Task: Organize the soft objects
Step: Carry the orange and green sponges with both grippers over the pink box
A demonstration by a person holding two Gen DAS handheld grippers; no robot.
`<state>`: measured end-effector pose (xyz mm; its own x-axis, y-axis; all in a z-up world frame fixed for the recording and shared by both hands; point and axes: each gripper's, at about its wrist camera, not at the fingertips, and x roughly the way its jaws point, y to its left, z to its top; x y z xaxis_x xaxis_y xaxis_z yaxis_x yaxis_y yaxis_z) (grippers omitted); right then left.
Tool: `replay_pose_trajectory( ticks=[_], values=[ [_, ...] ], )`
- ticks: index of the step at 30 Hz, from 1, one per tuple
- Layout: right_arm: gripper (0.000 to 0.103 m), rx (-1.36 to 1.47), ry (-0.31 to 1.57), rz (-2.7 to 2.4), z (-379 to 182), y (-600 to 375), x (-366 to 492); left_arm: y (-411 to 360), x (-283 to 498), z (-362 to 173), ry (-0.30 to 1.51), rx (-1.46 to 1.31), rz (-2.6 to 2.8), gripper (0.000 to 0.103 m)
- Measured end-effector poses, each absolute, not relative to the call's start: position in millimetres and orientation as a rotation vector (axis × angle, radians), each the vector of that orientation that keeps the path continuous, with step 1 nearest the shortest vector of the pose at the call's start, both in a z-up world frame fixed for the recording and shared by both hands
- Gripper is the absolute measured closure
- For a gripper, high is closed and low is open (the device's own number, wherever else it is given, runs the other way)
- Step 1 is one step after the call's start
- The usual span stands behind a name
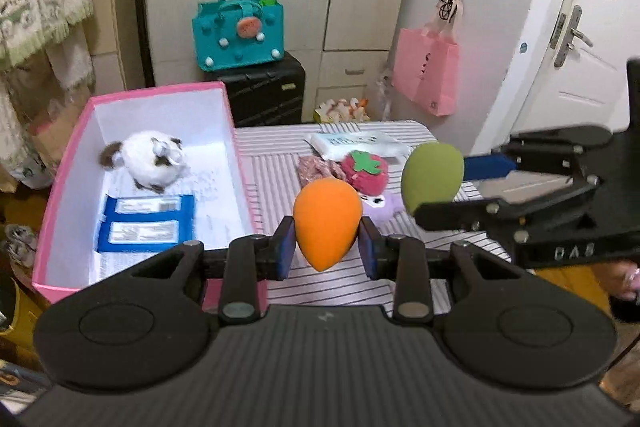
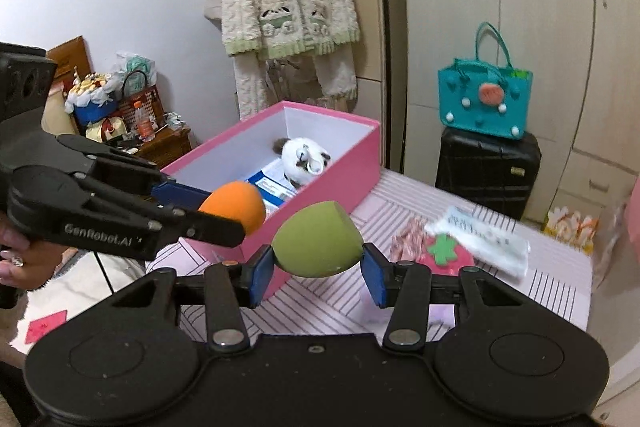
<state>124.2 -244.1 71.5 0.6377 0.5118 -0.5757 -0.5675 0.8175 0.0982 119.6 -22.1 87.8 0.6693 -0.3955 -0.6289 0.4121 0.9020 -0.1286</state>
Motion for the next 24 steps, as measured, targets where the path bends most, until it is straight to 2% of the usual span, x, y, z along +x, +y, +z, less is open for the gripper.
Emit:
replay_pose_trajectory(
  ticks=[15, 19, 24],
  values=[
    [0.05, -0.239, 0.58, 0.745, 103, -171, 186, 54, 169, 107, 0.764, -0.014, -0.34, 0.07],
    [0.049, -0.238, 0.586, 0.812, 93, -149, 218, 79, 206, 92, 0.742, -0.04, -0.237, 0.07],
    [0.049, -0.288, 0.643, 0.835, 65, -114, 262, 95, 262, 64, 0.821, -0.063, -0.215, 0.07]
  ],
)
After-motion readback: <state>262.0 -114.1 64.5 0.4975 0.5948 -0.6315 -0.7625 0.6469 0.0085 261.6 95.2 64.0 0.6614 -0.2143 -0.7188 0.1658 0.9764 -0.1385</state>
